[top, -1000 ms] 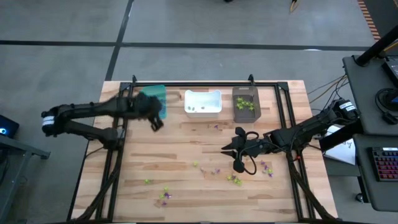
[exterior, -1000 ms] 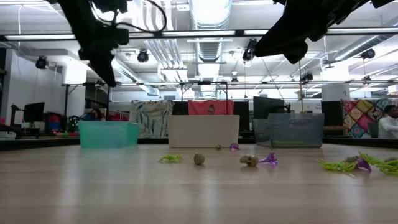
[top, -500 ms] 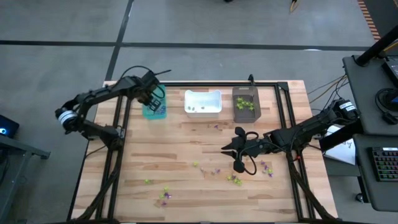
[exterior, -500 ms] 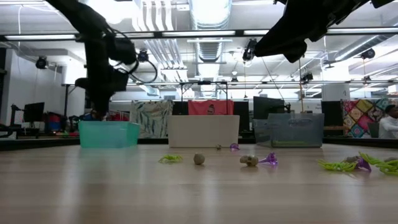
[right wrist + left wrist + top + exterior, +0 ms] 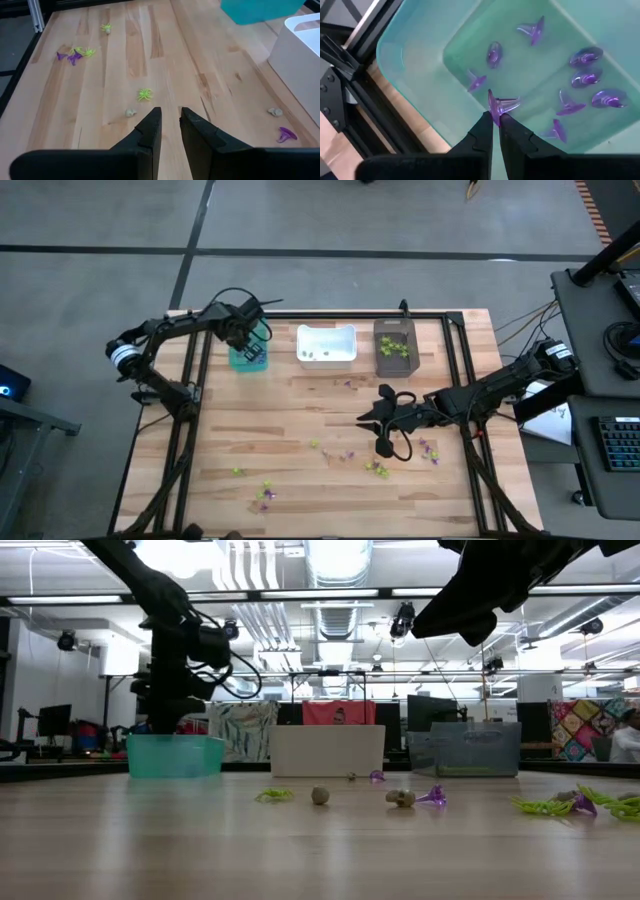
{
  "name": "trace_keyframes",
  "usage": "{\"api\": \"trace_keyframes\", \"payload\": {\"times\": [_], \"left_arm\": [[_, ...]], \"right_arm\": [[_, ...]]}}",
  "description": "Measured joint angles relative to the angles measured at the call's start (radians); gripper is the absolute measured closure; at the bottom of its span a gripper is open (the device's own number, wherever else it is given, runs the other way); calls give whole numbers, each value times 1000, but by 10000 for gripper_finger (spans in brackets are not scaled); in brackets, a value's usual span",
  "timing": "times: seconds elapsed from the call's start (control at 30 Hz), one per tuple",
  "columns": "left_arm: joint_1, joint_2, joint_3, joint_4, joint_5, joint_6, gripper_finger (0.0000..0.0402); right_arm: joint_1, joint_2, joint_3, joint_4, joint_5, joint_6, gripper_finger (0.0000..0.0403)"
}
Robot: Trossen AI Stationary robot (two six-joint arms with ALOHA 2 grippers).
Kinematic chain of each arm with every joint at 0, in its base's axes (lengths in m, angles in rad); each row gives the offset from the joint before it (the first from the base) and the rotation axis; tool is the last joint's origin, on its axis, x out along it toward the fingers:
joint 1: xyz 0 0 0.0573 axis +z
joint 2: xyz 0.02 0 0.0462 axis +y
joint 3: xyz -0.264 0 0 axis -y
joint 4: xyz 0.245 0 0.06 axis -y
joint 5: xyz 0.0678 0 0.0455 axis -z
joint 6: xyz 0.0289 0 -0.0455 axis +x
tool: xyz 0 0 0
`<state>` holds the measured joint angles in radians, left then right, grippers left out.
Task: Sort Halloween decoration
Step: Put the purple witch hat toy into the light blue bin, then put the white skull toy into the white bin
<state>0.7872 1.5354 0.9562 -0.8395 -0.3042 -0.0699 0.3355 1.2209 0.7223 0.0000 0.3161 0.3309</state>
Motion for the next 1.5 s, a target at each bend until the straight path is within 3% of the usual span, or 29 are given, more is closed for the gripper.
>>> {"api": "trace_keyframes", "payload": {"times": [0.23, 0.43, 0.63, 0.97, 1.13, 1.5], "left_arm": [[0, -16, 1, 16, 0, 15, 345], [-11, -23, 1, 37, 1, 3, 312], [-88, -81, 1, 116, 97, 1, 304], [-391, -300, -13, 322, 113, -29, 304], [-580, -391, -58, 490, 69, -63, 304], [-883, -402, -202, 952, -45, -80, 304]], "right_arm": [[-2, 0, 0, 1, 8, -1, 339], [-2, 0, -7, 1, 81, -39, 339], [-21, 0, -7, 8, 178, -42, 339], [-136, 0, -7, 16, 182, 78, 339], [-193, 0, -7, 17, 182, 166, 339], [-263, 29, -7, 72, 182, 248, 339]]}}
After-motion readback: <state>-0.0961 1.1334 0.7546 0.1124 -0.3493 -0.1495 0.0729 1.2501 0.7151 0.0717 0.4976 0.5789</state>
